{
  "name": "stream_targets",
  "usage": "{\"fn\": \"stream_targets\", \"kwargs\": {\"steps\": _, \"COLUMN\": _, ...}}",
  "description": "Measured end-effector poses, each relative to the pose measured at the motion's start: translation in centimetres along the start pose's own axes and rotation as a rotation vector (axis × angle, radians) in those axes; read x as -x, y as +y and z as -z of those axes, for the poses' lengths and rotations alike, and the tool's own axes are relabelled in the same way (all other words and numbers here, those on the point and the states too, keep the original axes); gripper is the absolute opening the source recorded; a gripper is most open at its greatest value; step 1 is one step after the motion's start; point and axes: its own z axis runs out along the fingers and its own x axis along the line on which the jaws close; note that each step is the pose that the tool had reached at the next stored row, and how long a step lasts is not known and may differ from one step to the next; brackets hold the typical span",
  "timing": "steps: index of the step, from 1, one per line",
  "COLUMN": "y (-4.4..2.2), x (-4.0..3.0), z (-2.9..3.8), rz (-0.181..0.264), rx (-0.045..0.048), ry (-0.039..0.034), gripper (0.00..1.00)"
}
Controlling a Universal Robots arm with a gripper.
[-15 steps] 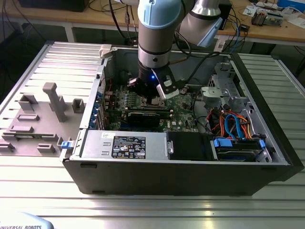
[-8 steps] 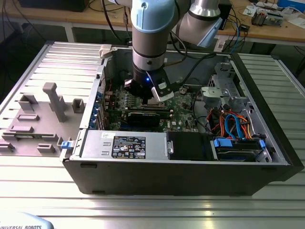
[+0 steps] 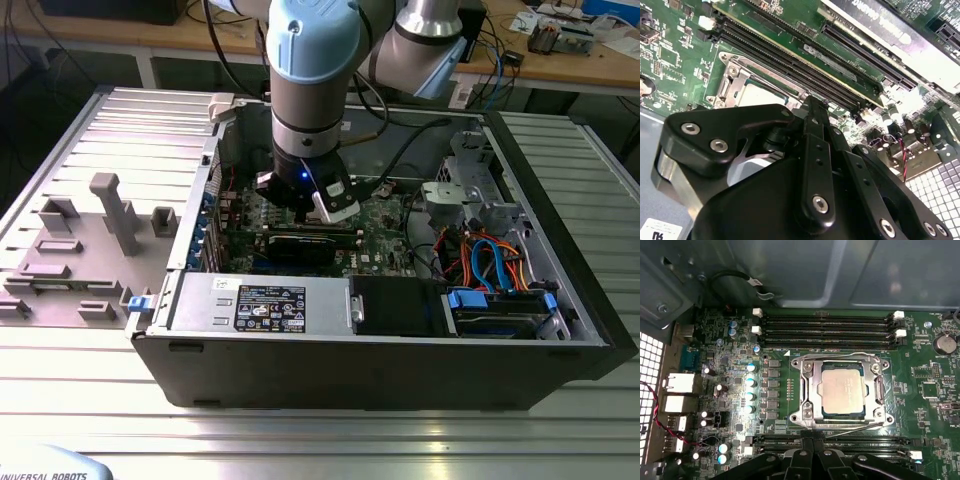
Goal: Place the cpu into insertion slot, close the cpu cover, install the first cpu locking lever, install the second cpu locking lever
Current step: 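Install the second cpu locking lever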
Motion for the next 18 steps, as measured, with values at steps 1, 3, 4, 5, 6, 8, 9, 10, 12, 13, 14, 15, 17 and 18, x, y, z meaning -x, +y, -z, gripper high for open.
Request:
{"fn": "stream_targets", "kwargs": {"steps": 1, "y": -0.01, "x": 0.0, "z": -0.01, "rz": 0.0, "rx": 0.0002, "ry": 0.0, "gripper": 0.11}}
{"fn": "stream_targets", "kwargs": {"steps": 3, "y": -0.03, "x": 0.0, "z": -0.1, "rz": 0.0, "rx": 0.0002, "ry": 0.0, "gripper": 0.11}}
{"fn": "stream_targets", "kwargs": {"steps": 4, "y": -0.03, "x": 0.0, "z": -0.11, "rz": 0.0, "rx": 0.0002, "ry": 0.0, "gripper": 0.11}}
{"fn": "stream_targets", "kwargs": {"steps": 5, "y": -0.03, "x": 0.0, "z": -0.11, "rz": 0.0, "rx": 0.0002, "ry": 0.0, "gripper": 0.11}}
{"fn": "stream_targets", "kwargs": {"steps": 6, "y": -0.03, "x": 0.0, "z": -0.11, "rz": 0.0, "rx": 0.0002, "ry": 0.0, "gripper": 0.11}}
{"fn": "stream_targets", "kwargs": {"steps": 8, "y": -0.04, "x": 0.07, "z": -0.12, "rz": 0.0, "rx": 0.0003, "ry": 0.0, "gripper": 0.11}}
{"fn": "stream_targets", "kwargs": {"steps": 9, "y": -0.04, "x": 0.11, "z": -0.12, "rz": 0.0, "rx": 0.0004, "ry": 0.0, "gripper": 0.11}}
{"fn": "stream_targets", "kwargs": {"steps": 10, "y": -0.04, "x": 0.19, "z": -0.11, "rz": 0.0, "rx": 0.0003, "ry": 0.0, "gripper": 0.11}}
{"fn": "stream_targets", "kwargs": {"steps": 12, "y": -0.05, "x": 0.23, "z": -0.12, "rz": 0.0, "rx": 0.0003, "ry": 0.0, "gripper": 0.11}}
{"fn": "stream_targets", "kwargs": {"steps": 13, "y": -0.06, "x": 0.23, "z": -0.14, "rz": 0.0, "rx": 0.0004, "ry": 0.0, "gripper": 0.11}}
{"fn": "stream_targets", "kwargs": {"steps": 14, "y": -0.09, "x": 0.24, "z": -0.18, "rz": 0.0, "rx": 0.0016, "ry": 0.0001, "gripper": 0.11}}
{"fn": "stream_targets", "kwargs": {"steps": 15, "y": -0.15, "x": 0.25, "z": -0.2, "rz": 0.0, "rx": 0.0047, "ry": 0.0, "gripper": 0.11}}
{"fn": "stream_targets", "kwargs": {"steps": 17, "y": -0.36, "x": 0.24, "z": -0.26, "rz": 0.0, "rx": 0.0158, "ry": -0.0001, "gripper": 0.11}}
{"fn": "stream_targets", "kwargs": {"steps": 18, "y": -0.47, "x": 0.24, "z": -0.32, "rz": -0.001, "rx": 0.0217, "ry": -0.0002, "gripper": 0.11}}
